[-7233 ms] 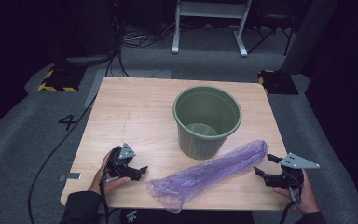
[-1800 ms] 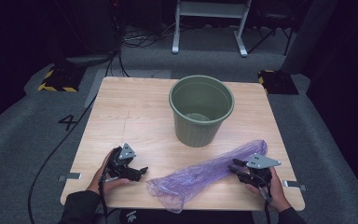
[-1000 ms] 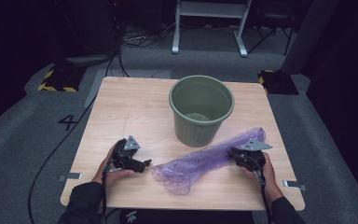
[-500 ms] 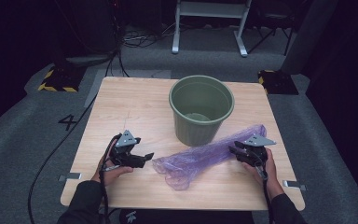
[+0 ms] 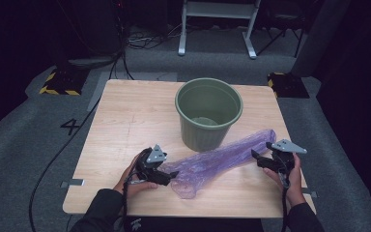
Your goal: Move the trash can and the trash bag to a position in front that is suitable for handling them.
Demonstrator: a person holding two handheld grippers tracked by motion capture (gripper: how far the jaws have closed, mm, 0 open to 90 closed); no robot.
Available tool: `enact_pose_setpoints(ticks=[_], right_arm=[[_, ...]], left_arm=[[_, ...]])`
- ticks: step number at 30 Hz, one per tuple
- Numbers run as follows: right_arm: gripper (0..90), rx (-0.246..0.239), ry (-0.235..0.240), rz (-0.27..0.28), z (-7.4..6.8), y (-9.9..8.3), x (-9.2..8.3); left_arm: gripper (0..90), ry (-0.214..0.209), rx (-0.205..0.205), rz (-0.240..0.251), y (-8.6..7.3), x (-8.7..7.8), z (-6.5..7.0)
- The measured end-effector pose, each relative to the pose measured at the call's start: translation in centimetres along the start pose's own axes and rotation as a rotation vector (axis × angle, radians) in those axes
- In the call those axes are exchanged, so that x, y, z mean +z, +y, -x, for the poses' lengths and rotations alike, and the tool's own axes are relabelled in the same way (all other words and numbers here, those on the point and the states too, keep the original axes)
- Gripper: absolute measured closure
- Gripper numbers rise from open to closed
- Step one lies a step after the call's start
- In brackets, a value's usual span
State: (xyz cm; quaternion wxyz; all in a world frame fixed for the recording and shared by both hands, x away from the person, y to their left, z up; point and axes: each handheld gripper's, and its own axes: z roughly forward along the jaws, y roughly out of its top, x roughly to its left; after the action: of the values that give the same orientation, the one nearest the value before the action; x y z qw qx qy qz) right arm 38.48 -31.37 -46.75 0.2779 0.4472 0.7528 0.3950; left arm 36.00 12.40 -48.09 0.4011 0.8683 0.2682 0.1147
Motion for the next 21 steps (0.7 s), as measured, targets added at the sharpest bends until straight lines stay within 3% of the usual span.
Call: enact_pose_setpoints(ticks=[1, 6, 9, 13, 17, 21], right_arm=[[29.2, 0.028, -0.031, -0.025, 0.5, -0.3, -0.2], [29.9, 0.079, -0.063, -0.068, 1.2, -0.9, 0.0], [27.7, 0.151, -0.027, -0.073, 1.9, -1.1, 0.6], [26.1, 0.195, 0.024, -0.061, 2.3, -0.8, 1.6], [25.0, 0.217, 0.029, -0.073, 2.2, -0.6, 2.7], [23.0, 0.195, 0.024, -0.070, 1.8, -0.3, 3.8]], left_arm=[[21.2, -0.003, 0.005, -0.014, -0.1, 0.2, 0.1], [23.3, -0.013, 0.007, -0.047, -0.6, 0.8, 0.1], [24.7, -0.005, 0.015, -0.063, -0.9, 0.9, -0.1], [27.0, 0.003, 0.023, -0.091, -1.2, 1.2, -0.5], [29.0, -0.004, 0.028, -0.092, -1.3, 1.0, -0.8], [31.1, -0.025, 0.039, -0.081, -1.6, 0.9, -1.0]])
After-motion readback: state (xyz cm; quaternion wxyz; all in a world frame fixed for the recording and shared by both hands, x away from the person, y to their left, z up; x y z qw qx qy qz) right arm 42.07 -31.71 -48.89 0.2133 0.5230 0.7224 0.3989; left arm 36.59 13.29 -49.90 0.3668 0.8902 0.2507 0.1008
